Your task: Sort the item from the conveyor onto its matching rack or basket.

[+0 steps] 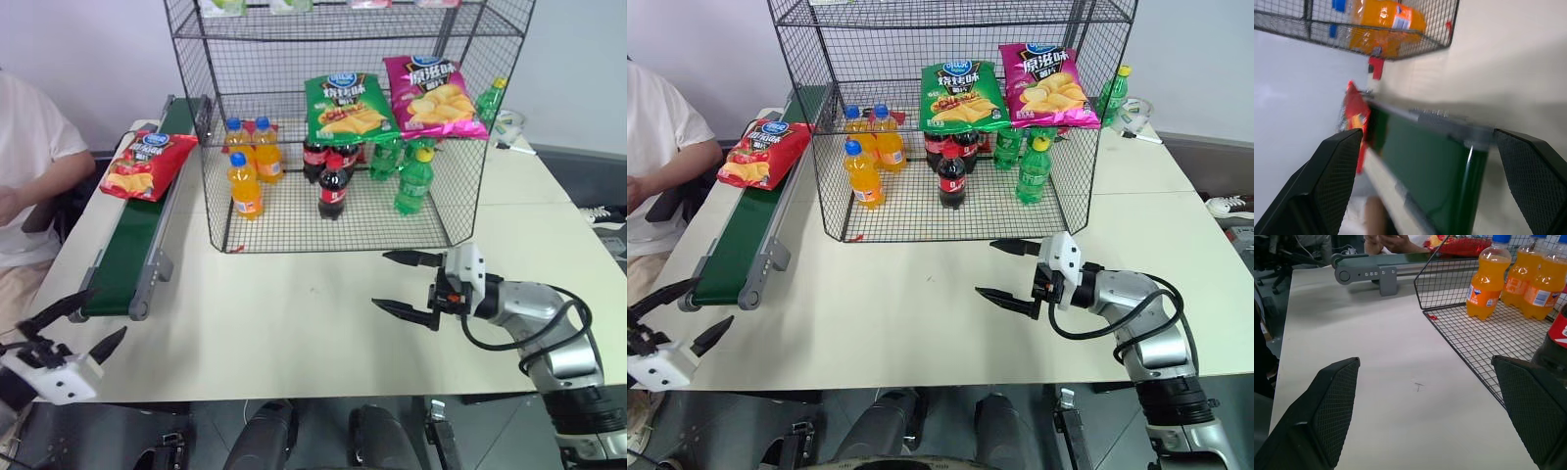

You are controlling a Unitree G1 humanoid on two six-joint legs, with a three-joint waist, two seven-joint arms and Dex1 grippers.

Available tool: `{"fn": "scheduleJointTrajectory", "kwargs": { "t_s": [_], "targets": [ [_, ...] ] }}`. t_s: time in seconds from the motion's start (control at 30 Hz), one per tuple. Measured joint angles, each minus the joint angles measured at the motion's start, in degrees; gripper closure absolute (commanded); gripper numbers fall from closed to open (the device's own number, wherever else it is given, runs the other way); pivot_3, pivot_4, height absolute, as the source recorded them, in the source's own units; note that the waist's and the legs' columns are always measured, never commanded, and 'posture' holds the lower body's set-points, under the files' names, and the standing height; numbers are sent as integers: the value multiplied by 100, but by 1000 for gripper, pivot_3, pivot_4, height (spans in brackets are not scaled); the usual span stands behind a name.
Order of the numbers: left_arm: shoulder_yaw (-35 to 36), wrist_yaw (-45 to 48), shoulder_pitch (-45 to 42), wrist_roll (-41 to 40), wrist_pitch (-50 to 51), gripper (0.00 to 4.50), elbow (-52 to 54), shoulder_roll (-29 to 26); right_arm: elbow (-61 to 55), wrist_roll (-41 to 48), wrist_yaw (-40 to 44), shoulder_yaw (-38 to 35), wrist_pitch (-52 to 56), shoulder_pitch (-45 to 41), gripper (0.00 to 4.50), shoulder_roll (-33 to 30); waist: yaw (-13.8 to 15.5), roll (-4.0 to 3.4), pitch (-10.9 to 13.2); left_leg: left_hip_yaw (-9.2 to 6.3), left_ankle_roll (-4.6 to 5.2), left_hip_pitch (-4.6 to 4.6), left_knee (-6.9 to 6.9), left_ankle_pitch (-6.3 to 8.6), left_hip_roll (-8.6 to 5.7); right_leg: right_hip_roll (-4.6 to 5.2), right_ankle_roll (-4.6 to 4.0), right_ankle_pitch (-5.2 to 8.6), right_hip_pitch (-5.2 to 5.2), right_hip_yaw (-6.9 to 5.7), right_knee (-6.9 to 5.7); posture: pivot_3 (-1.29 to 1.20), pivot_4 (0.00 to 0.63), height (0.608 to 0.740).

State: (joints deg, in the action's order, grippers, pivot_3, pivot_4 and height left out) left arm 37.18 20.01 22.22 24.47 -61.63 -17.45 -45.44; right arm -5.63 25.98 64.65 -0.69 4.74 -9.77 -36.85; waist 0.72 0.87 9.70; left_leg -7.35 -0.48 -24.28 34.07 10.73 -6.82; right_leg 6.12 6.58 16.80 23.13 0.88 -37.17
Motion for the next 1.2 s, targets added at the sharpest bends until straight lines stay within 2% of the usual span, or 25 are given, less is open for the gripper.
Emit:
{"fn": "scheduleJointTrajectory", "kwargs": {
  "t_s": [0.1, 0.3, 0.5, 0.83, 1.2],
  "targets": [
    [238, -646, 181, 397, 35, 35, -53, 4, 9, -13, 19, 51, -1, -46, 0, 30, -5, 0, 0, 0, 0, 1, 0, 0, 0, -1, 2, -1, 0, -1, -2, 0, 150, 740],
    [244, -1712, 364, 948, 377, 35, -448, 30, 50, -55, 72, 108, -8, -259, 0, 51, -13, 2, -1, -1, 1, 4, 1, -1, 2, -6, 17, -9, 0, -3, -5, 0, 150, 740],
    [-54, -2535, 394, 1276, 651, 35, -744, -149, 95, -102, 93, 204, -9, -268, 0, 109, -1, 3, -2, -2, 0, 5, 4, 0, 2, -6, 17, -11, -2, -6, -7, 0, 150, 740],
    [-703, -3267, 184, 1420, 991, 35, -1187, -543, 121, -215, -14, 202, -23, -269, 0, 109, -18, 5, -3, -2, 0, 8, 4, 0, 5, -14, 21, -14, -1, -5, -9, 0, 150, 740],
    [-1051, -3586, 173, 1292, 1142, 35, -1343, -724, 131, -227, -23, 202, -65, -277, 0, 109, -14, 6, -4, -2, 0, 11, 4, 0, 7, -17, 22, -16, -3, -5, -10, 0, 150, 740]
  ]
}}
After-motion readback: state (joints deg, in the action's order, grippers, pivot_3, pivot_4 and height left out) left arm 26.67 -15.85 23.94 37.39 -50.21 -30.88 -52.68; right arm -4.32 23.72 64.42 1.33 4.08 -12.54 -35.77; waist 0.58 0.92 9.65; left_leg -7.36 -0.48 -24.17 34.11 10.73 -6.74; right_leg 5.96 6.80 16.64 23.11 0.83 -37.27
